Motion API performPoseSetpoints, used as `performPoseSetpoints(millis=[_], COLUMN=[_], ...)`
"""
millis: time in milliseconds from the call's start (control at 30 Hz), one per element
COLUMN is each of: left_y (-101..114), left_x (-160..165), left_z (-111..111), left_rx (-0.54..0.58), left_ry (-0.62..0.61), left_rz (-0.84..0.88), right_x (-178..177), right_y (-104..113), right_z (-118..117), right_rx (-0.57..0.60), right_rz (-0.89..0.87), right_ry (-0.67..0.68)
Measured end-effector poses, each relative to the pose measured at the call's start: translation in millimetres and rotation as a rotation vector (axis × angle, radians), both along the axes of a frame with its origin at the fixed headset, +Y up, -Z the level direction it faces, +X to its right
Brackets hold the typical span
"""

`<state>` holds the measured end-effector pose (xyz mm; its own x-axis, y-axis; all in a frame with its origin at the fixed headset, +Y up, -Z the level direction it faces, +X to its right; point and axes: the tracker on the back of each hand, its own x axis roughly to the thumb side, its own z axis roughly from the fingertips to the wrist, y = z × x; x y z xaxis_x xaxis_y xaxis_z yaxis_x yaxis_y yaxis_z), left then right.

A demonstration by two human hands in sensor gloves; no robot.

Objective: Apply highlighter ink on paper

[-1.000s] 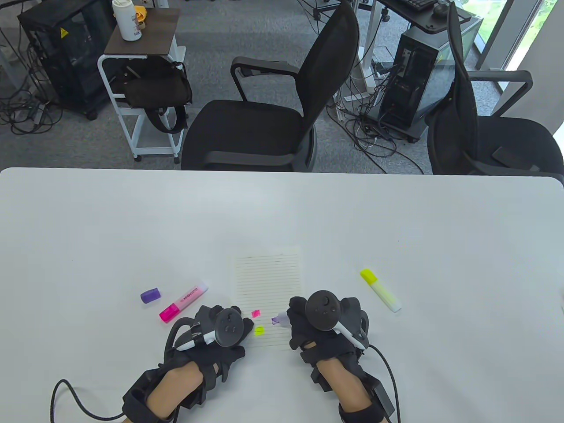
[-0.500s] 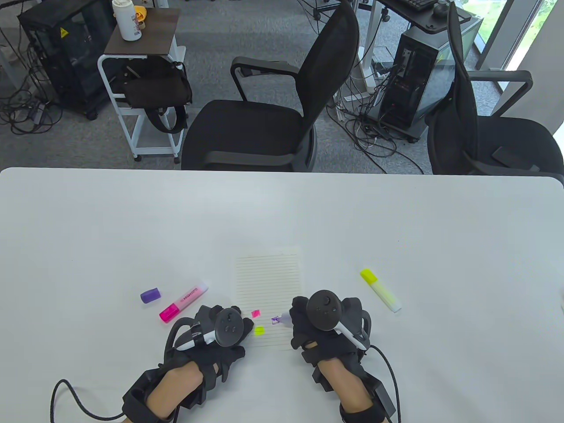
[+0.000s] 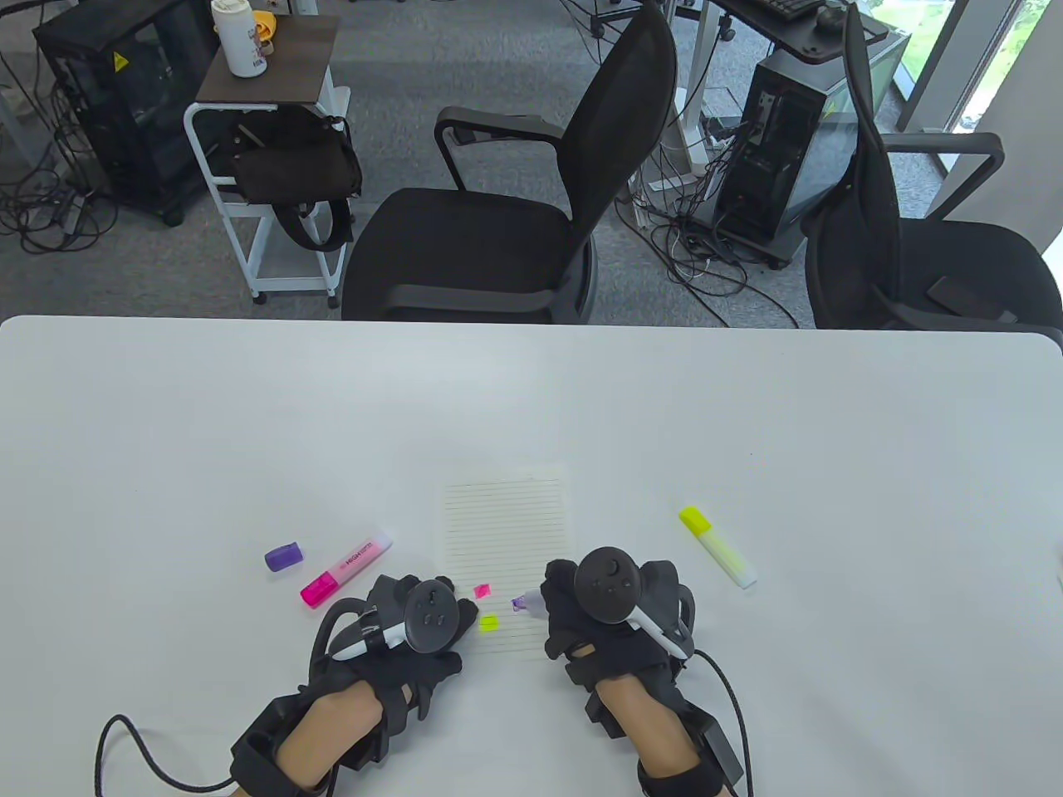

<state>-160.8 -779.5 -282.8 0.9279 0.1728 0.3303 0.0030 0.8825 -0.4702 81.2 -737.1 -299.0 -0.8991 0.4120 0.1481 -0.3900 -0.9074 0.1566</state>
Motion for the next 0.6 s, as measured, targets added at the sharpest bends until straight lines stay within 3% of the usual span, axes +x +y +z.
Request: performPoseSetpoints(millis=[600], left_y=[0.2], left_x=[-0.1], left_z=[-0.2], left_rx=[0.0], left_ry=[-0.001], left_rz=[-0.001], right_x=[2.2], right_y=[-0.9], right_z=[-1.0], right_rx=[0.004], right_rz=[-0.023], right_ry=[0.006])
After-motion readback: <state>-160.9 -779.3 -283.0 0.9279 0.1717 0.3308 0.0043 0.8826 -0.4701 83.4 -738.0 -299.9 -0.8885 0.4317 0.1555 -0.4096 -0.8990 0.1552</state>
